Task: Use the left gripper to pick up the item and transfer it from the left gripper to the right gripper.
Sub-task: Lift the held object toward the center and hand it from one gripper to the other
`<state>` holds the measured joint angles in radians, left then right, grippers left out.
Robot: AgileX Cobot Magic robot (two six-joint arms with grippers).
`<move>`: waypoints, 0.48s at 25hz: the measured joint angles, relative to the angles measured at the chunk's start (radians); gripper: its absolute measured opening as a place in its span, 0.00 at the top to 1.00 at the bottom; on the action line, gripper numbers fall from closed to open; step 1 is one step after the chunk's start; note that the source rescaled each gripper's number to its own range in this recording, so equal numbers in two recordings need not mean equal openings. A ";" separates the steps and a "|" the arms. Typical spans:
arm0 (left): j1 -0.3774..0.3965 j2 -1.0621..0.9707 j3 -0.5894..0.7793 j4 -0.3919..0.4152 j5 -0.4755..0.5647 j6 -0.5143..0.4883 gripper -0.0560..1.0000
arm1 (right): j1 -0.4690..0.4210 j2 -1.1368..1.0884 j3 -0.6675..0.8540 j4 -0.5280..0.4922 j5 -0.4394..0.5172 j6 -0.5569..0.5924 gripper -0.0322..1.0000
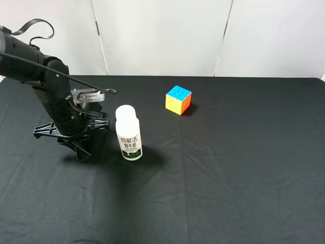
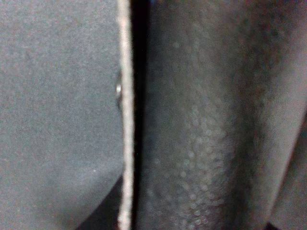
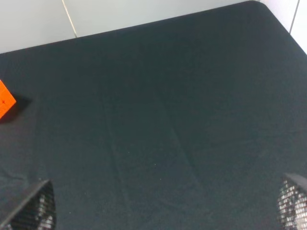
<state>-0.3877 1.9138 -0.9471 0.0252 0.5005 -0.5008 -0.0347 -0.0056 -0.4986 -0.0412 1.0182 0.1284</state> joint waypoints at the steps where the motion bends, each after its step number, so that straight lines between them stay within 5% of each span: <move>1: 0.000 0.000 0.000 0.000 -0.001 0.000 0.91 | 0.000 0.000 0.000 0.000 0.000 0.000 0.00; 12: 0.000 -0.082 0.000 -0.002 0.020 0.000 0.92 | 0.000 0.000 0.000 0.000 -0.001 0.000 0.00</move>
<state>-0.3877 1.8318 -0.9471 0.0234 0.5205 -0.5008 -0.0347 -0.0056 -0.4986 -0.0412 1.0172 0.1284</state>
